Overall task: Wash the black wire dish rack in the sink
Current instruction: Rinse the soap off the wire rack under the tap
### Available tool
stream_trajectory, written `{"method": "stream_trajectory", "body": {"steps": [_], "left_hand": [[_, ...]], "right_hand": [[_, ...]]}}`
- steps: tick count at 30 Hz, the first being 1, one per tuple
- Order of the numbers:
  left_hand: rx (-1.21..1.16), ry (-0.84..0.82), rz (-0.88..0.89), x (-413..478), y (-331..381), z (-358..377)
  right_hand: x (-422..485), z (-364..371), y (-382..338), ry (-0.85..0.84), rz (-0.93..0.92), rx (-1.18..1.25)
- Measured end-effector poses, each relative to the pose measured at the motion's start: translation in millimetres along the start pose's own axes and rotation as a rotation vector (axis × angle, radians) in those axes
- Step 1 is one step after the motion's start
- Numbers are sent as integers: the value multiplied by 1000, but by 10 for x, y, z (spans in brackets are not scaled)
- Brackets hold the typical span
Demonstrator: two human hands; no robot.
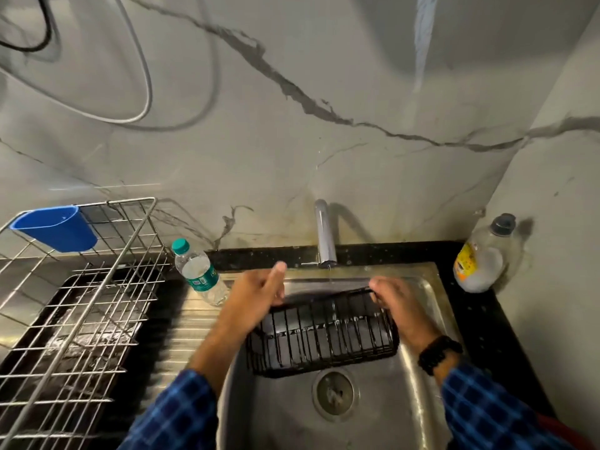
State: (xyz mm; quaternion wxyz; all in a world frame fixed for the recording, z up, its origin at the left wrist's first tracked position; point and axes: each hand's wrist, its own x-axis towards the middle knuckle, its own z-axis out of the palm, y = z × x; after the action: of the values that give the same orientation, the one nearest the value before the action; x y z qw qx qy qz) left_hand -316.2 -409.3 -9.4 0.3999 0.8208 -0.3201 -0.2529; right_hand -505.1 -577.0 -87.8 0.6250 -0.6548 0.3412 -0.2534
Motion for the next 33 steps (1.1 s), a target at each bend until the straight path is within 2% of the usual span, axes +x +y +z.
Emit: {"method": "stream_trajectory", "body": {"steps": [3, 5, 6, 8, 12, 18, 22, 25, 28, 30, 33], "left_hand": [[380, -65, 206, -71, 84, 339], [670, -83, 377, -65, 12, 471], [734, -112, 421, -40, -18, 498], [672, -174, 434, 12, -16, 536], [479, -180, 502, 196, 161, 671], [328, -286, 262, 565, 132, 541], [353, -433, 231, 649, -108, 248], [413, -354, 222, 568, -419, -59], [293, -239, 253, 465, -619, -175], [260, -145, 296, 443, -649, -129], [352, -32, 336, 418, -496, 1]], "right_hand": [[-18, 98, -62, -190, -206, -332], [-5, 156, -65, -193, -272, -345], [-6, 160, -65, -162, -291, -297], [-1, 147, -50, -113, -285, -191], [99, 184, -147, -160, -275, -87], [293, 228, -241, -175, -146, -55], [349, 256, -212, -123, -117, 68], [388, 136, -95, 8, -51, 124], [387, 8, 93, 103, 62, 175], [389, -35, 97, 80, 44, 25], [372, 15, -132, -112, -180, -700]]}}
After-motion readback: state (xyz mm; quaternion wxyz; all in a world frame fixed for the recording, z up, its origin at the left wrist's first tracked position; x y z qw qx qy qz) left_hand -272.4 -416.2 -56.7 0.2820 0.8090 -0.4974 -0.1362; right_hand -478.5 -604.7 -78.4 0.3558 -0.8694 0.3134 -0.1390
